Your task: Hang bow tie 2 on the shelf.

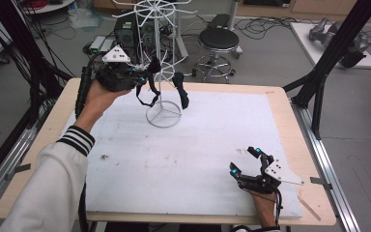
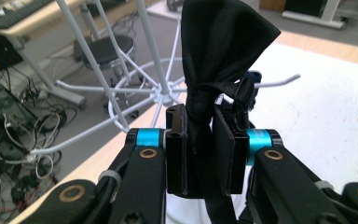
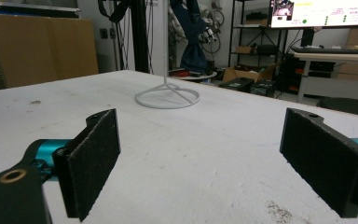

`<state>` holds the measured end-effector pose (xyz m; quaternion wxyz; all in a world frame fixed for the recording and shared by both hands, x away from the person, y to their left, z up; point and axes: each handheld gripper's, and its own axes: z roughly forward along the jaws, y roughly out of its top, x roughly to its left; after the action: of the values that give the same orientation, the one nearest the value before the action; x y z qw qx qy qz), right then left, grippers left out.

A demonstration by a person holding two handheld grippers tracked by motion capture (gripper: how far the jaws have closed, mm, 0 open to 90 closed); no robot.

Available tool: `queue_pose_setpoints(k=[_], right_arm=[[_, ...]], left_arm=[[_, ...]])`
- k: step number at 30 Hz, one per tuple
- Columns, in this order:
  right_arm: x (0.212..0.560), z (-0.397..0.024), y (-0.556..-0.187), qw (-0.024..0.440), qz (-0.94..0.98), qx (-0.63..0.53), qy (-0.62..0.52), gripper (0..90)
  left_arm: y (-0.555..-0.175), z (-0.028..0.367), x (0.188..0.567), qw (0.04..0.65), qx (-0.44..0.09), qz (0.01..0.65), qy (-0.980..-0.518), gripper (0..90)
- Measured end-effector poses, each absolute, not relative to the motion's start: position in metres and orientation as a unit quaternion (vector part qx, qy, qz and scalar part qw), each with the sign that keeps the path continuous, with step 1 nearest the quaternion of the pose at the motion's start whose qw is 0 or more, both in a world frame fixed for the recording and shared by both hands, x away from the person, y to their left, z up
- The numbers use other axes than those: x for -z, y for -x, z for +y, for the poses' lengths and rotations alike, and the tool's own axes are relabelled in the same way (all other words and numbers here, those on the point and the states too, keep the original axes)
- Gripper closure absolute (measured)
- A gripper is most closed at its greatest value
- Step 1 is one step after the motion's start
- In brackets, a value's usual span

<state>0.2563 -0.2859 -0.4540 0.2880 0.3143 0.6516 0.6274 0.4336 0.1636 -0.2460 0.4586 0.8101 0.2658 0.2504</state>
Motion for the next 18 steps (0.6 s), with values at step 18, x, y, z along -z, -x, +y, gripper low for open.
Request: queue_pose_setpoints(k=[18], right_arm=[[0.4540,-0.2859,-0.2560,0.289,0.653,-0.626,-0.315,11.5]], left_arm=[[-0.4357,0.1589,0.2409,0.433,-0.258,0.268,-0.821,52.1]])
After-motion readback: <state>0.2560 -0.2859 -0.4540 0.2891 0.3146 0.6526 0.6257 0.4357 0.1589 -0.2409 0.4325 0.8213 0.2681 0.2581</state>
